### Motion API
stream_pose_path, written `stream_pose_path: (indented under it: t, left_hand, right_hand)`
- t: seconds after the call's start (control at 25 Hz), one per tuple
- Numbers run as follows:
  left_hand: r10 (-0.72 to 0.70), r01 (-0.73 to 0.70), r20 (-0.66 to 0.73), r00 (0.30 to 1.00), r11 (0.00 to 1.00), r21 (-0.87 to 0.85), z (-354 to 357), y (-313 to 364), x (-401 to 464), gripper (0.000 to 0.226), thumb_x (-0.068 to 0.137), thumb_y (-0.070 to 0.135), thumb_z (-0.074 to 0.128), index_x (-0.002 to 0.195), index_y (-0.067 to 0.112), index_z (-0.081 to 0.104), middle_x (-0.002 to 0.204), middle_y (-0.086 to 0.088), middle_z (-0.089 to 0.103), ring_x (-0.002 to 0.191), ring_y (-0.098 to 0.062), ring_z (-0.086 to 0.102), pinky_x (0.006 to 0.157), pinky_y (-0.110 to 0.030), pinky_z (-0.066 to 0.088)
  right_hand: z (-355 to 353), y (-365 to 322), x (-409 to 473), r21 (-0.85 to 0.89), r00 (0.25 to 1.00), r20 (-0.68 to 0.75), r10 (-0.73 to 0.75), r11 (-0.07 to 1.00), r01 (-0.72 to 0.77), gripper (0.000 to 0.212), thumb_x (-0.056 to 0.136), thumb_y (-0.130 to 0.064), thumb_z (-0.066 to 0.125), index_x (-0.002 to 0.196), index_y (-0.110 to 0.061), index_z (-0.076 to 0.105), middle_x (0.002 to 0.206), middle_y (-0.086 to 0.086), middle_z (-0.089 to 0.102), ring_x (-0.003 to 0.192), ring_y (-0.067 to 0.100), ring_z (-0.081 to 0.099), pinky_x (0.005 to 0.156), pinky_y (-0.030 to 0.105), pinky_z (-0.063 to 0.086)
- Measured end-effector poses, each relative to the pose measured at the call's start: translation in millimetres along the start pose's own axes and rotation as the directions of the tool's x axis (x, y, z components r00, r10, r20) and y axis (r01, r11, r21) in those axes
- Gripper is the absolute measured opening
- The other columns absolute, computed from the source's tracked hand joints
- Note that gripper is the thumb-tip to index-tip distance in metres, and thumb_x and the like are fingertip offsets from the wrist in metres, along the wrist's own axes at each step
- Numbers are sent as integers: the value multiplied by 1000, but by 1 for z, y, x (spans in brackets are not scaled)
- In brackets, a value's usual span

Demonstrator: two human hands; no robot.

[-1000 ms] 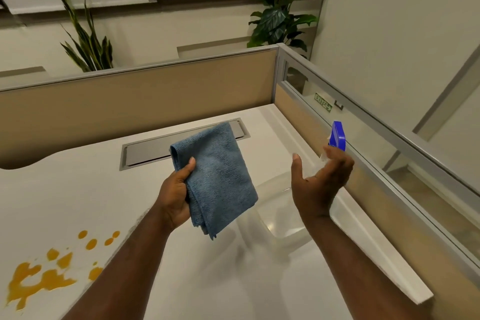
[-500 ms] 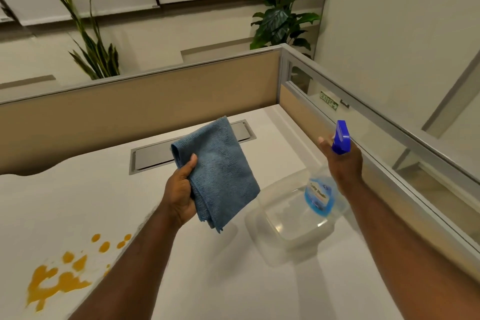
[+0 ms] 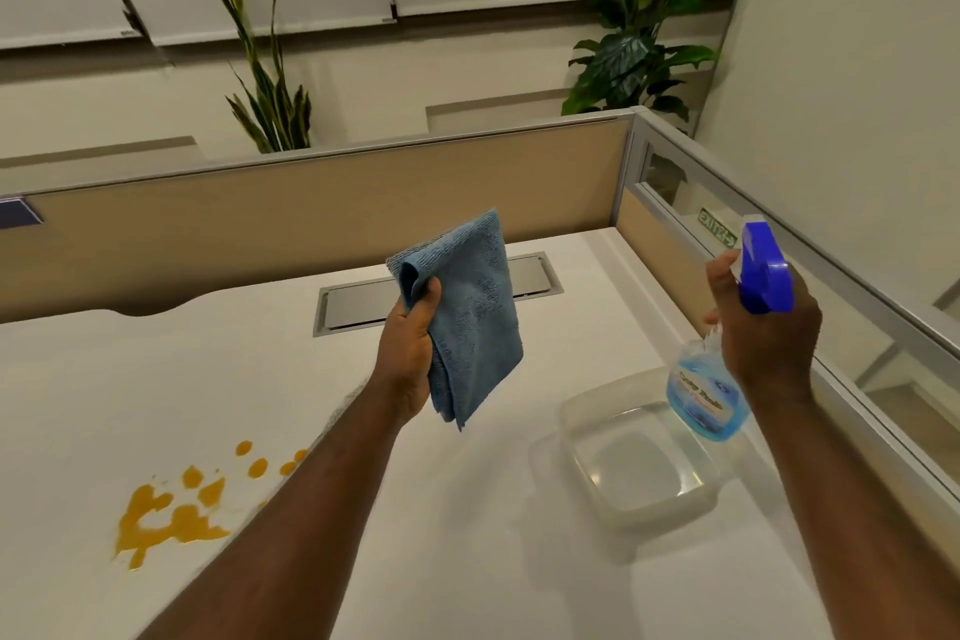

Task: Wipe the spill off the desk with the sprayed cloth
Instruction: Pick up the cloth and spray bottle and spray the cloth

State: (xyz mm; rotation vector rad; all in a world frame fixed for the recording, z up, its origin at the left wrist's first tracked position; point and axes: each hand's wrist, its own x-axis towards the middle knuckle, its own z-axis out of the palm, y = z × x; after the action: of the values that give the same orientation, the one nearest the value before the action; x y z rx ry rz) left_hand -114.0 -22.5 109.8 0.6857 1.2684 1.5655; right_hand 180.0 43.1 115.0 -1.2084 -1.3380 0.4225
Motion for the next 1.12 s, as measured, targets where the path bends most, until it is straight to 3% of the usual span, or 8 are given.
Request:
stream_pose_path:
  t: [0.16, 0.32, 0.44, 0.64, 0.76, 0.92, 1.12]
  left_hand:
    - [70, -69, 11, 998, 998, -12, 3, 9, 3, 22, 96, 38, 50, 108, 26, 61, 106, 3, 72, 96, -15, 70, 77, -32, 56]
    - [38, -38, 2, 999, 996, -79, -5, 20, 4, 34, 95, 40, 51, 118, 17, 60, 105, -1, 74, 93, -16, 72, 73, -32, 57]
    - [-14, 12, -14, 1000, 991, -134, -16, 22, 4, 45, 93, 44, 51, 124, 12, 59, 116, -9, 71, 103, -25, 69, 81, -40, 56]
    - [-69, 63, -23, 997, 975, -211, -32, 20, -2, 32, 94, 42, 52, 110, 17, 65, 112, -11, 72, 99, -28, 70, 87, -45, 55]
    - [-80, 72, -28, 996, 974, -217, -41, 16, -5, 33, 93, 42, 53, 110, 17, 65, 110, -11, 73, 95, -27, 71, 82, -44, 56]
    - [-55, 54, 0, 998, 972, -231, -44, 17, -11, 25, 95, 39, 51, 99, 19, 66, 92, -5, 78, 80, -20, 75, 73, -39, 56]
    - [-36, 34, -8, 999, 977, -209, -47, 22, -13, 23, 95, 38, 50, 97, 20, 64, 84, -1, 78, 78, -20, 74, 75, -39, 57]
  right_hand:
    - [8, -62, -12, 110, 978, 210, 16, 993, -40, 35, 74, -62, 51, 81, -28, 53, 63, 10, 59, 53, 3, 63, 49, 11, 49]
    - [48, -88, -48, 136, 888, 446, 109, 973, -187, 62, 68, -62, 59, 87, -3, 65, 64, 21, 64, 47, 22, 62, 58, 37, 54]
    - [80, -93, -81, 89, 821, 546, 167, 963, -255, 52, 76, -51, 67, 66, -1, 58, 44, 10, 52, 40, 20, 60, 52, 31, 48]
    - [111, -101, -112, 59, 793, 596, 127, 978, -201, 58, 70, -67, 57, 67, -9, 53, 49, 2, 50, 43, 21, 62, 49, 34, 50]
    - [122, -105, -115, 49, 817, 571, 81, 990, -132, 60, 69, -76, 52, 62, -16, 52, 51, 8, 54, 51, 30, 63, 53, 42, 54]
    - [130, -108, -117, 65, 823, 565, 56, 992, -112, 57, 69, -77, 50, 65, -20, 54, 55, 8, 58, 55, 31, 64, 55, 47, 56]
    - [129, -113, -120, 36, 793, 602, 89, 990, -138, 43, 69, -69, 51, 62, -26, 51, 50, -2, 55, 48, 19, 65, 52, 32, 55]
